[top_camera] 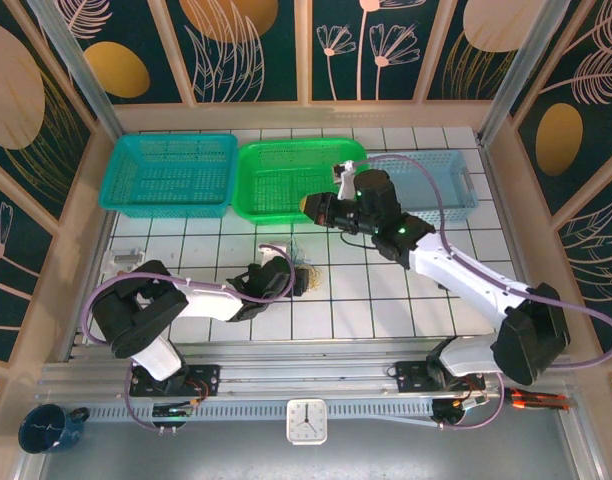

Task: Untangle the cables

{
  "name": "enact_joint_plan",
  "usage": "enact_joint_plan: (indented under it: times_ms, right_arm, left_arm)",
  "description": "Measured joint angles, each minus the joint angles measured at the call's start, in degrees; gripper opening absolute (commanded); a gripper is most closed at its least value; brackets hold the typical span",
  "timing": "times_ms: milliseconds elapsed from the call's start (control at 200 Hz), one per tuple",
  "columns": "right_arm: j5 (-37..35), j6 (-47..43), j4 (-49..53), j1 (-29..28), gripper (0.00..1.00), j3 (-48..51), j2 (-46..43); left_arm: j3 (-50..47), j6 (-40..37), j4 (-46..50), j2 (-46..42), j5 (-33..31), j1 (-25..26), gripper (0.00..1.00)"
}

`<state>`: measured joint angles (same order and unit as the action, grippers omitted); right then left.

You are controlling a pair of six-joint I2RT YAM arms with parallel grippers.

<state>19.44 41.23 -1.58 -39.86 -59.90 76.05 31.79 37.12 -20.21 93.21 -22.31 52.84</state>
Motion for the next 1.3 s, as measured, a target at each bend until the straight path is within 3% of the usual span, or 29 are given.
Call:
enact_joint_plan:
  times_ms: [796, 1296]
  right_arm:
    - [2.8, -3.4, 1.8, 9.2, 0.00, -17.0, -3.7]
    - [0.9, -4.0, -5.4, 17.0, 0.00, -29.0, -4.2]
  left_arm:
    - [-1.1, 0.7, -1.7, -0.2, 0.3, 0.0, 0.97]
    - [-2.2, 0.9, -2.3, -1.2, 0.6, 0.0, 0.98]
